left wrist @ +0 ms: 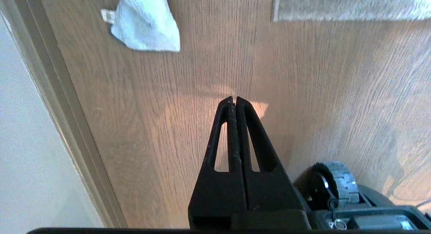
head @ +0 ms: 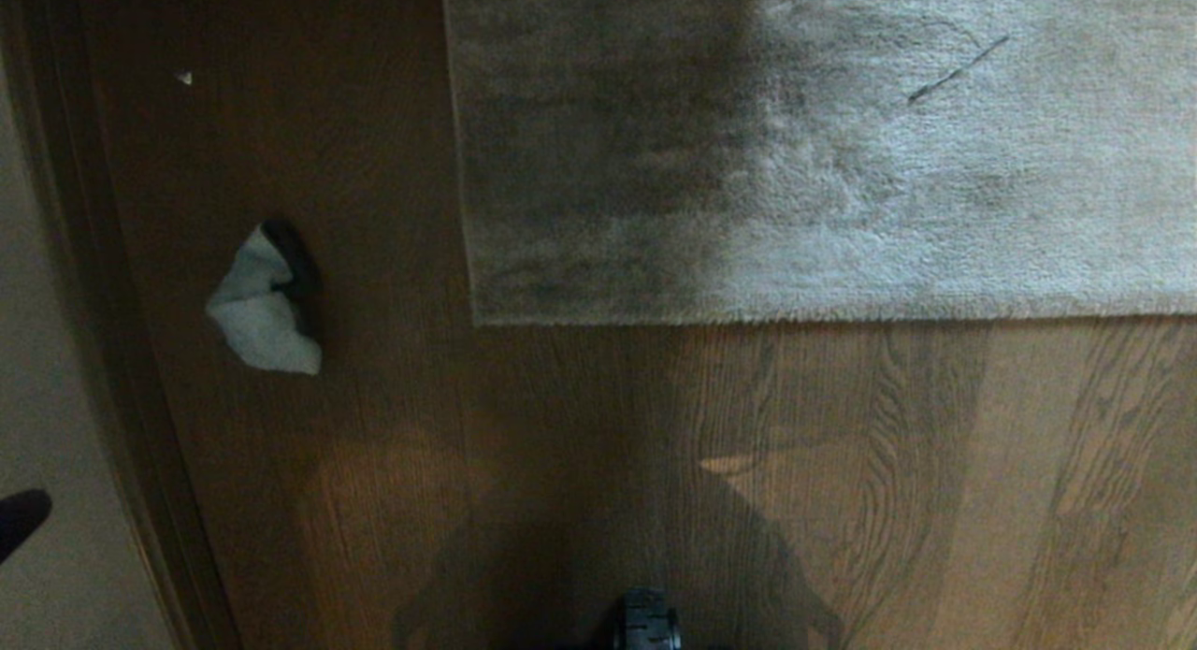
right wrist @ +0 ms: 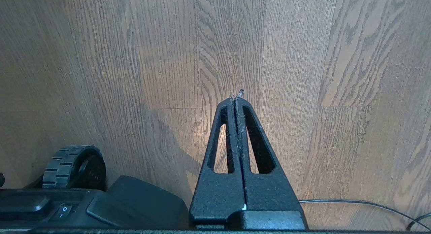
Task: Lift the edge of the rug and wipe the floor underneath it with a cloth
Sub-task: Pick up the rag
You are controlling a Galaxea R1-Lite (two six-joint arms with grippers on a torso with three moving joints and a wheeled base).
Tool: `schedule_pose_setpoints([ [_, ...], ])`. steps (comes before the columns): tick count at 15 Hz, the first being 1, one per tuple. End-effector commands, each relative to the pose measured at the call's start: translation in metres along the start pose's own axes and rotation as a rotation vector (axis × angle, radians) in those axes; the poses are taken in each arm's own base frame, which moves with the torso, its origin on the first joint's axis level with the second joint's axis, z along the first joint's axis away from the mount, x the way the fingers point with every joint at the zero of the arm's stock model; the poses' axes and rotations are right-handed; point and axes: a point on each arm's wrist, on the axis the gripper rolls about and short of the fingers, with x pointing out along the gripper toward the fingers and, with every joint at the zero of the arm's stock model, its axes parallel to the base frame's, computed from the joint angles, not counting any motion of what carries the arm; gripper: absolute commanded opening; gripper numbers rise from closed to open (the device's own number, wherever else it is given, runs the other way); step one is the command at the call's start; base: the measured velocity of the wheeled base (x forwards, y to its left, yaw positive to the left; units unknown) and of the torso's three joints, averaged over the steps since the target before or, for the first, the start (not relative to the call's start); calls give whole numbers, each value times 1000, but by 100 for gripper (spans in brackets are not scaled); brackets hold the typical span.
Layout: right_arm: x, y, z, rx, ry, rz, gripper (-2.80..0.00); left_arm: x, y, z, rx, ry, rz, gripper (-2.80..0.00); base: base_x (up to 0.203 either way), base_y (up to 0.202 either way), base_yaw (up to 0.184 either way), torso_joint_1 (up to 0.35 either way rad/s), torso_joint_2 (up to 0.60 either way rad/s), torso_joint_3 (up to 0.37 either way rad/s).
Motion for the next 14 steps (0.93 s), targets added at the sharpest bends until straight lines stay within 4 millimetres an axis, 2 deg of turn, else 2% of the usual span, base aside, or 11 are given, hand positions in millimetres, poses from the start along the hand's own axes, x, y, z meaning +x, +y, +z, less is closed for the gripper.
schedule_pose_setpoints([
  [1,0,0,0,-1,0,0,-280,7,0,8,-1,13,6,-280,0,0,0,0,0,0],
  [3,0,0,0,0,0,0,-280,11,1,9,-1,30,33,-280,0,0,0,0,0,0],
  [4,0,0,0,0,0,0,-280,14,1,8,-3,43,39,0,0,0,0,0,0,0],
  [9,0,0,0,0,0,0,-280,45,4,17,-17,48,54,0,0,0,0,0,0,0],
  [14,0,0,0,0,0,0,-280,75,17,25,-31,30,149,0,0,0,0,0,0,0],
])
